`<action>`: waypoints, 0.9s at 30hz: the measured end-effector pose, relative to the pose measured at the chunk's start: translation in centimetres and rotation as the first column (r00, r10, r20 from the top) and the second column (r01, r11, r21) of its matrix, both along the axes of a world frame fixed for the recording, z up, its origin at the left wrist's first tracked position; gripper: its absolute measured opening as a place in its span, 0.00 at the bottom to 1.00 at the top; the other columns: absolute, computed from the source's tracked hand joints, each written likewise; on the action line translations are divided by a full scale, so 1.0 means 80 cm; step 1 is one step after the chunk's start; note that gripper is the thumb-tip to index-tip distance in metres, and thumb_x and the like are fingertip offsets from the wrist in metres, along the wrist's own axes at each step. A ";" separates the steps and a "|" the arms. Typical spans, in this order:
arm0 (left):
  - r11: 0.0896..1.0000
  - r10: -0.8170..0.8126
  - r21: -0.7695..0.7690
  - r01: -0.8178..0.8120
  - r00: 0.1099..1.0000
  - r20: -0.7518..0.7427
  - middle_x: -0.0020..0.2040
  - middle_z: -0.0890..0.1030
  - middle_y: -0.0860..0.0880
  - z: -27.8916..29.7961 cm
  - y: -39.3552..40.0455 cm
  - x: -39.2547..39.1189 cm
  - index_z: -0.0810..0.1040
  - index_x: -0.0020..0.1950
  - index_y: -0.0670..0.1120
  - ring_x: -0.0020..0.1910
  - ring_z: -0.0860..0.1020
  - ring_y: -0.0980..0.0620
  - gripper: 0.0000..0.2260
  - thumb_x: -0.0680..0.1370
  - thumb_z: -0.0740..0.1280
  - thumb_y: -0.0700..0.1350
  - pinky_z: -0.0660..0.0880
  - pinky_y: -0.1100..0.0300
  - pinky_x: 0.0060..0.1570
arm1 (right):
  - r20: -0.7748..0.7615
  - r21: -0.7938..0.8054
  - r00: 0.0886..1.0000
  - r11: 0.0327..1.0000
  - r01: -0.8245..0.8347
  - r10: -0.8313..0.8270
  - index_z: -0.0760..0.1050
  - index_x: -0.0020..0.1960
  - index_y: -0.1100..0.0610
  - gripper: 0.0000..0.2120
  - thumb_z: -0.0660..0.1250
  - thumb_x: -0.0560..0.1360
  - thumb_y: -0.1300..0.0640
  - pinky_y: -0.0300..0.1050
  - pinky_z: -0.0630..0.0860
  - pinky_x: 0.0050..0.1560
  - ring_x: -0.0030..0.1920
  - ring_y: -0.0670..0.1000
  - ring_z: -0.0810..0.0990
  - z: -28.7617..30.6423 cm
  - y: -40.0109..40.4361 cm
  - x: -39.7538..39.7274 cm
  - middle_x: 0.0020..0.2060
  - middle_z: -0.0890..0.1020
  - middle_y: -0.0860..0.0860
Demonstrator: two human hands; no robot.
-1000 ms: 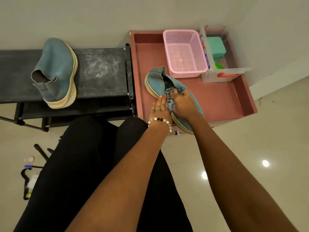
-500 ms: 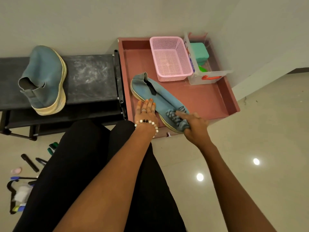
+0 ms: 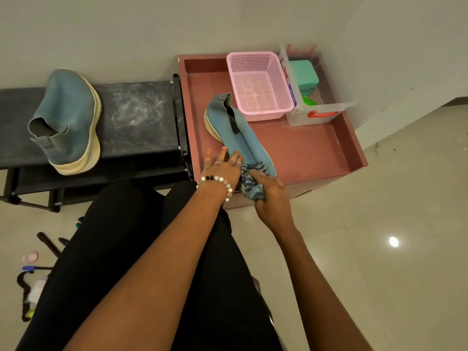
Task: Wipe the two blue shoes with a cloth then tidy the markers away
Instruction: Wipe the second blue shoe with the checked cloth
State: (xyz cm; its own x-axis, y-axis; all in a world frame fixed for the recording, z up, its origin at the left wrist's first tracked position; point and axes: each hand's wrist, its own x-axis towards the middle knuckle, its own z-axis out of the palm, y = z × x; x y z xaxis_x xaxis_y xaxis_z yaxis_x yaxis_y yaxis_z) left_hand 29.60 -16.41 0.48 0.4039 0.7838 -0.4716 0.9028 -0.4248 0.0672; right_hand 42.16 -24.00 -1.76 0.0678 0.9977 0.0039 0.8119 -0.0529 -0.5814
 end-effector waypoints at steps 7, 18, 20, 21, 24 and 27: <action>0.999 0.015 -0.043 -0.020 0.994 -0.112 0.77 0.32 0.53 -0.011 -0.010 0.002 0.37 0.78 0.47 0.76 0.34 0.47 0.32 0.81 0.53 0.38 0.33 0.34 0.69 | 0.257 0.086 0.947 0.971 -0.221 0.193 0.77 0.58 0.67 0.27 0.64 0.58 0.70 0.55 0.76 0.53 0.49 0.63 0.81 -0.008 -0.015 0.010 0.52 0.82 0.62; 0.993 0.027 -0.111 -0.048 0.983 -0.183 0.76 0.30 0.50 -0.016 -0.009 0.003 0.36 0.78 0.47 0.76 0.35 0.45 0.29 0.83 0.51 0.47 0.33 0.36 0.70 | 0.376 -0.022 0.872 0.944 -0.330 0.314 0.80 0.47 0.64 0.14 0.67 0.62 0.64 0.49 0.80 0.35 0.33 0.60 0.80 -0.001 0.079 0.003 0.36 0.82 0.60; 0.999 0.025 -0.041 -0.033 0.980 -0.198 0.76 0.31 0.50 -0.017 -0.012 0.004 0.34 0.77 0.46 0.76 0.35 0.46 0.32 0.82 0.54 0.45 0.33 0.35 0.69 | 0.307 -0.068 0.886 0.937 -0.344 0.347 0.79 0.55 0.64 0.20 0.73 0.62 0.67 0.51 0.80 0.44 0.41 0.62 0.81 0.000 0.059 0.019 0.45 0.83 0.63; 1.000 0.025 -0.002 -0.026 0.979 -0.204 0.76 0.31 0.49 -0.019 -0.013 0.005 0.33 0.76 0.45 0.76 0.35 0.46 0.32 0.82 0.54 0.43 0.32 0.35 0.69 | 0.259 -0.096 0.903 0.939 -0.329 0.343 0.79 0.58 0.62 0.22 0.72 0.64 0.68 0.50 0.78 0.49 0.46 0.62 0.81 0.002 0.045 0.028 0.49 0.82 0.63; 0.999 0.030 0.029 -0.025 0.981 -0.192 0.77 0.33 0.48 -0.020 -0.014 0.009 0.34 0.77 0.43 0.76 0.34 0.47 0.30 0.82 0.51 0.40 0.32 0.37 0.68 | 0.219 -0.048 0.910 0.936 -0.350 0.352 0.78 0.59 0.62 0.27 0.72 0.61 0.72 0.44 0.71 0.58 0.51 0.60 0.81 0.002 0.007 0.045 0.53 0.82 0.61; 1.000 0.028 0.008 -0.027 0.983 -0.183 0.77 0.33 0.47 -0.019 -0.013 0.014 0.35 0.77 0.42 0.76 0.34 0.46 0.27 0.82 0.47 0.40 0.33 0.40 0.69 | 0.193 0.046 0.917 0.931 -0.363 0.349 0.80 0.56 0.64 0.24 0.67 0.60 0.72 0.50 0.75 0.55 0.49 0.61 0.82 -0.008 -0.001 0.042 0.52 0.82 0.61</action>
